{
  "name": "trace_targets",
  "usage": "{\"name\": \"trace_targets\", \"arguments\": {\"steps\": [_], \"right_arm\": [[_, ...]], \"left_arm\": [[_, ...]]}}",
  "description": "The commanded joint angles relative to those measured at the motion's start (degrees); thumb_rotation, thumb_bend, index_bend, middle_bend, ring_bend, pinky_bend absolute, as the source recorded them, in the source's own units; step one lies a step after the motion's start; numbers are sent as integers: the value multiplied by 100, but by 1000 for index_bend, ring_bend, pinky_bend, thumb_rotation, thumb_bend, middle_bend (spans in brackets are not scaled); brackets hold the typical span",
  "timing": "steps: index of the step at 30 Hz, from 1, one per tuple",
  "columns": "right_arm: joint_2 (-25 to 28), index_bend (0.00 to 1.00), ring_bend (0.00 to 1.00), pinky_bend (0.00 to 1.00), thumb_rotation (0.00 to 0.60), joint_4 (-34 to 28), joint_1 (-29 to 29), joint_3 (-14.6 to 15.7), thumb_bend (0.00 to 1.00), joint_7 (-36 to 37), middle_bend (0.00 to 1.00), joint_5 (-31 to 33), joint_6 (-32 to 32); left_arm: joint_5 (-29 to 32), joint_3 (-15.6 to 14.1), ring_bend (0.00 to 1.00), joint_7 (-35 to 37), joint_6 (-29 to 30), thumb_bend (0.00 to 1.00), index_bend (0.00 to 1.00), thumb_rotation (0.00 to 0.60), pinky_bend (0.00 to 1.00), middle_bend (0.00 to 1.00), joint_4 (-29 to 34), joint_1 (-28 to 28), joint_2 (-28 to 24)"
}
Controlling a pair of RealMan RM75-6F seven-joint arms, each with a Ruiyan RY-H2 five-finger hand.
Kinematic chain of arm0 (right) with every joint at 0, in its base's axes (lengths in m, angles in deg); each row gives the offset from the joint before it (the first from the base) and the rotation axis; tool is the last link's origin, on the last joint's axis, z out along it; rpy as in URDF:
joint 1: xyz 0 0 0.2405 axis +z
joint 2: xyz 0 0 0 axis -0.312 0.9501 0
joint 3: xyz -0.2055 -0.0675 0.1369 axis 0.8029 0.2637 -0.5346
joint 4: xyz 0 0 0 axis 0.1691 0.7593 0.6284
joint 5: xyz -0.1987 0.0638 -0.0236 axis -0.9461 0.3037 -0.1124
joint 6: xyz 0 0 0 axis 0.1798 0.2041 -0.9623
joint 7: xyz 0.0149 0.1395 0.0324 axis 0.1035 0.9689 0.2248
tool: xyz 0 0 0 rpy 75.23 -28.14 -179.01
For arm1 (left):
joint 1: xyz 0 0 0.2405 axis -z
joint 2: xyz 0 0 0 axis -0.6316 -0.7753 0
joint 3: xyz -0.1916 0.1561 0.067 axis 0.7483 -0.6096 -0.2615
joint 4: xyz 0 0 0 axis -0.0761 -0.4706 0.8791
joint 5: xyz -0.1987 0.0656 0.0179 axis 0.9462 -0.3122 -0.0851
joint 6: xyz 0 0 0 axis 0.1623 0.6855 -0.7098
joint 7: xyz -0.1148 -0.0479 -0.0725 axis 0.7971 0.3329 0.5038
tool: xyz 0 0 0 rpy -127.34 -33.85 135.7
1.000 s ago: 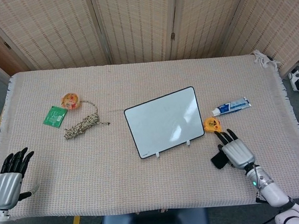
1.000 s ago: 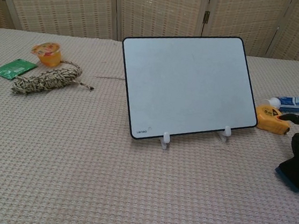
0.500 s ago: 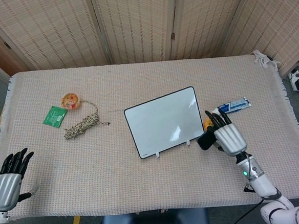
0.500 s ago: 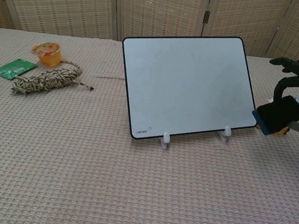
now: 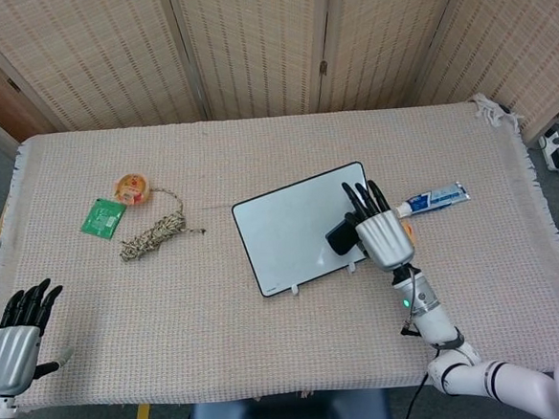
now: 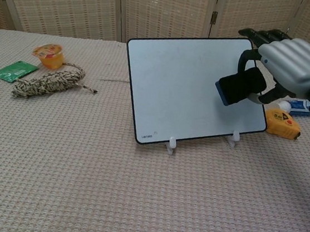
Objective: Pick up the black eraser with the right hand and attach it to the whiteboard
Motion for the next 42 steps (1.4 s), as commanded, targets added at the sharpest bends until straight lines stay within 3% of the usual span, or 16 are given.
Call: {"name": "trace_targets", "arguments": {"steps": [1,8,15,20,23,26,29,32,36,42], "right_arm": [[-415,528,28,0,600,549,232,-105,304,70,29,3,-86],[-833,342,2,0,600,1212,490,-129,304,336,0,-19,-99],[-789,66,0,0,600,1172,476,-67,304,439,0,2,-163],[-165,8,0,0,600,195,97,187,305,438,0,-32,-341],[540,0,0,0,600,-901,-280,430,304,280,0,6,-437],[1606,0,0,0,600,-2344,-832,821,304,-145,0,337,-435],[2346,0,0,0,600,-3198,-1268,1089,305,-382,0,652,-580],[2739,0,0,0,600,-3387,-1680,1352,304,-149,0,738,-813],[2916,0,0,0,600,-3131,-2149,1636,304,171,0,749,-1087],[2973,0,0,0,600,-3035,-2342,1686,305,469,0,474,-1238]], "left_arm": [[2,12,0,37,9,226,0,600,0,2,20,-4,-10],[-21,27,0,196,47,227,0,600,0,3,-8,-10,-19],[-18,33,0,246,47,226,0,600,0,3,1,-10,-41],[-18,38,0,264,77,226,0,600,0,3,9,-26,-46],[-9,39,0,203,70,226,0,600,0,3,16,-26,-35],[15,46,0,102,79,226,0,600,0,3,31,-36,-8],[3,33,0,-12,100,226,0,600,0,3,51,-52,15],[-79,-3,0,-137,174,226,0,600,0,2,69,-85,32],[-210,-44,0,-268,291,226,0,600,0,3,80,-131,60],[-274,-80,0,-429,305,225,0,600,0,3,86,-149,100]]}}
